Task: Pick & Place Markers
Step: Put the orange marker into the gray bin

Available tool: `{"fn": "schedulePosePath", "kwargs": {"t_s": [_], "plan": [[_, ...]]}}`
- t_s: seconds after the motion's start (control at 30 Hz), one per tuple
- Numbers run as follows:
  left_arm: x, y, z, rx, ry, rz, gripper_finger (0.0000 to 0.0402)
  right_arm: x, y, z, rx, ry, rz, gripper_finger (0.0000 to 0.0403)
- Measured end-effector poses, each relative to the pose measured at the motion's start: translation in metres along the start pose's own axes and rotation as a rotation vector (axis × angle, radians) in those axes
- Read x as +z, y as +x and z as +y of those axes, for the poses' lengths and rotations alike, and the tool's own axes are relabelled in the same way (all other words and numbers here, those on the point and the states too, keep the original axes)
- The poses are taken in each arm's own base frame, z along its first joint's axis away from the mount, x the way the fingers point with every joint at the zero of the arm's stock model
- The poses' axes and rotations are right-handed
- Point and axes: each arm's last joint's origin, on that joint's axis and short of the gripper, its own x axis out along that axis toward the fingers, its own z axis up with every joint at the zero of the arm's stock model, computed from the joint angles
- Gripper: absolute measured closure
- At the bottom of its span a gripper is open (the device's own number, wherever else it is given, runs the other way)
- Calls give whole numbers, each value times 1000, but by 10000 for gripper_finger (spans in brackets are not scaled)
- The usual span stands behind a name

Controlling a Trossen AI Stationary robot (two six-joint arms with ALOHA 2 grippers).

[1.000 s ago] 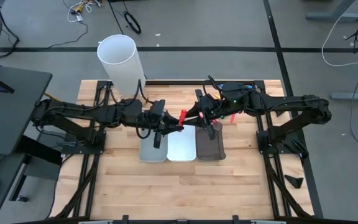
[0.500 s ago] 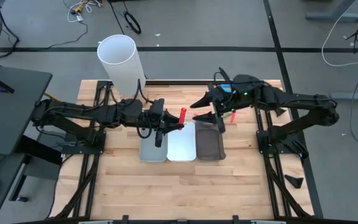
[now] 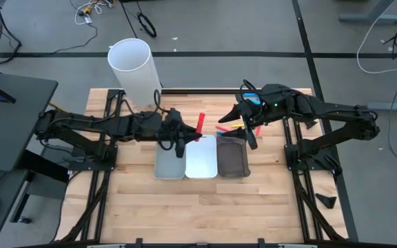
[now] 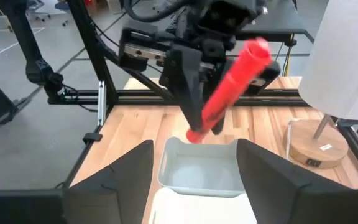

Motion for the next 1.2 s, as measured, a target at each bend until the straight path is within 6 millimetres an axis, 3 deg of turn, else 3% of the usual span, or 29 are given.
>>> {"fn": "schedulePosePath", "kwargs": {"t_s": [0.33, 0.5, 0.8, 1.2], "plan": [[-17, -6, 12, 163, -374, 199, 329, 3, 0, 0, 0, -28, -30, 169], [-13, -20, 13, 319, -465, 329, 329, 3, 0, 0, 0, -34, -31, 169], [13, -49, 10, 489, -603, 437, 329, 4, 0, 0, -1, -97, -39, 169], [8, -73, 15, 700, -781, 649, 329, 13, -1, 0, -9, -192, -129, 169]]}}
